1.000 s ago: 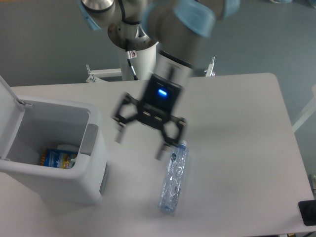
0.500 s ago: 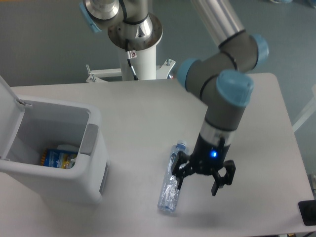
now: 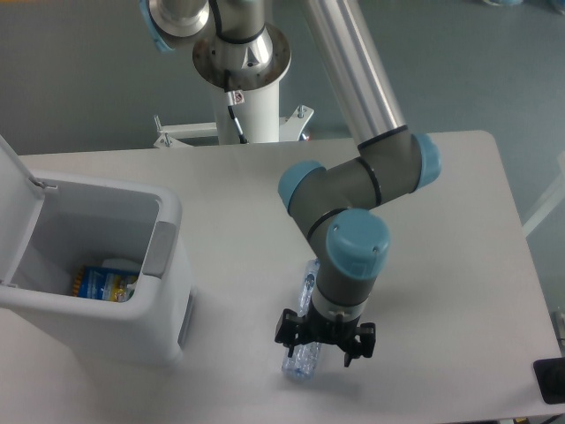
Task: Place the trash in the trash can
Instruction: 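Lower the gripper and grasp the bottle at its cap end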
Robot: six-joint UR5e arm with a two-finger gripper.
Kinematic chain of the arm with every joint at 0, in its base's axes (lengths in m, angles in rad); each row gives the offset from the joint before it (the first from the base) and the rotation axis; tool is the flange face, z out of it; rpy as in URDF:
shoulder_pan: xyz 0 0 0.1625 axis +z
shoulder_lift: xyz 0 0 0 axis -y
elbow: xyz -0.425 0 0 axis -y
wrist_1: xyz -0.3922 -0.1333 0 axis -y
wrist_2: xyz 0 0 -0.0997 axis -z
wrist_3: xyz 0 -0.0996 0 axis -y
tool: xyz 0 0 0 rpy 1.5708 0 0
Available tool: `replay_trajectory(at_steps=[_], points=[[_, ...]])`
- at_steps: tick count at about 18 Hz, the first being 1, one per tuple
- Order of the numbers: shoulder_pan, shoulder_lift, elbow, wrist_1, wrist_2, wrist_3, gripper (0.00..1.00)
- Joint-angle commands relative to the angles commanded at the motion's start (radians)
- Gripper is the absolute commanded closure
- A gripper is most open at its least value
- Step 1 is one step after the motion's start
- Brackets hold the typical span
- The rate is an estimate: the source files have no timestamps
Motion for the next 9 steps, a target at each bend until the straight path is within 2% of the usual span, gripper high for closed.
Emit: replay_trajectory(at_steps=[7,8,9], points=[[-0.009,-0.048,0.008,0.003,0.011,0.005,0.00],[-0.014,-0.049,0.014,0.000,0.034,0.005,0.03],[-0.021,-0.052,0.014,0.000,0.050,0.006,0.12]])
